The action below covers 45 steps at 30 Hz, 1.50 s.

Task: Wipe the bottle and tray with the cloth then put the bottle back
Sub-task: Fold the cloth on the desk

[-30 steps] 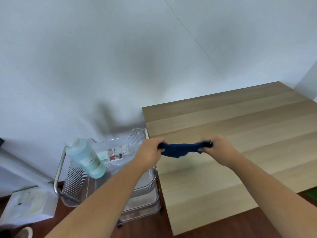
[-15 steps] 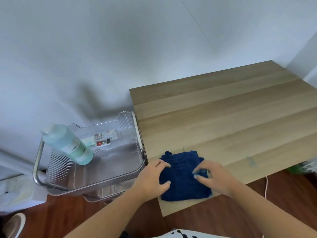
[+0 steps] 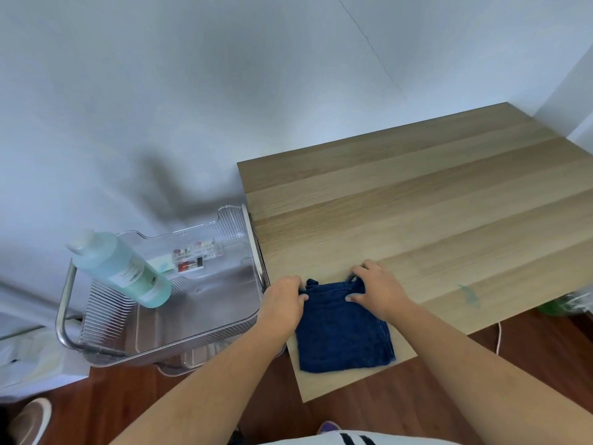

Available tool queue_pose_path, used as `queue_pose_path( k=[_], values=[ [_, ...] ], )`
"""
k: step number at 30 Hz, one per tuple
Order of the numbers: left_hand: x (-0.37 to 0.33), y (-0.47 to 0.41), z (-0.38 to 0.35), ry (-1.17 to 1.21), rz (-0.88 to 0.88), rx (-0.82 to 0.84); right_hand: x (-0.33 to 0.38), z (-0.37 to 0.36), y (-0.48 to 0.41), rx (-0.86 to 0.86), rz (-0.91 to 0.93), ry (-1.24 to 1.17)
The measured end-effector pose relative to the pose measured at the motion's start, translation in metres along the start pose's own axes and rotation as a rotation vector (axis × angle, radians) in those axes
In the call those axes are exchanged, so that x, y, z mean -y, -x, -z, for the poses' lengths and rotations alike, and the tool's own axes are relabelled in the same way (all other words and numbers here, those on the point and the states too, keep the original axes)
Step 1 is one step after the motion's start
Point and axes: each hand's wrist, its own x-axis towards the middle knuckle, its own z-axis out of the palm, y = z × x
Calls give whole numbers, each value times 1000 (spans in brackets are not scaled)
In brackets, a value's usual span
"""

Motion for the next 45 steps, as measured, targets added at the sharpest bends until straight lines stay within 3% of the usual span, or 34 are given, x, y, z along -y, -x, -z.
queue_pose_path(
  k=[5, 14, 22, 26, 34, 36, 40, 45],
  values=[
    [7, 6, 3, 48, -59, -38, -4, 7, 3, 4, 67, -129],
    [-6, 16, 11, 518, 21, 274, 5, 10, 1, 162, 181, 46],
    [-10, 18, 19, 586, 27, 177, 6, 23, -7, 127, 278, 206],
    [-6, 24, 27, 630, 38, 237, 1, 48, 10, 199, 199, 0],
    [-7, 35, 30, 631, 111, 711, -6, 75, 62, 621, 98, -441],
    [-10, 32, 25, 641, 200, 671, -11, 70, 54, 575, 44, -480],
    [-12, 15, 8, 688, 315, 401, -18, 42, 19, 318, -47, -409],
    [-3, -2, -11, 398, 209, 60, -19, 12, 1, 129, -133, -413]
  ],
)
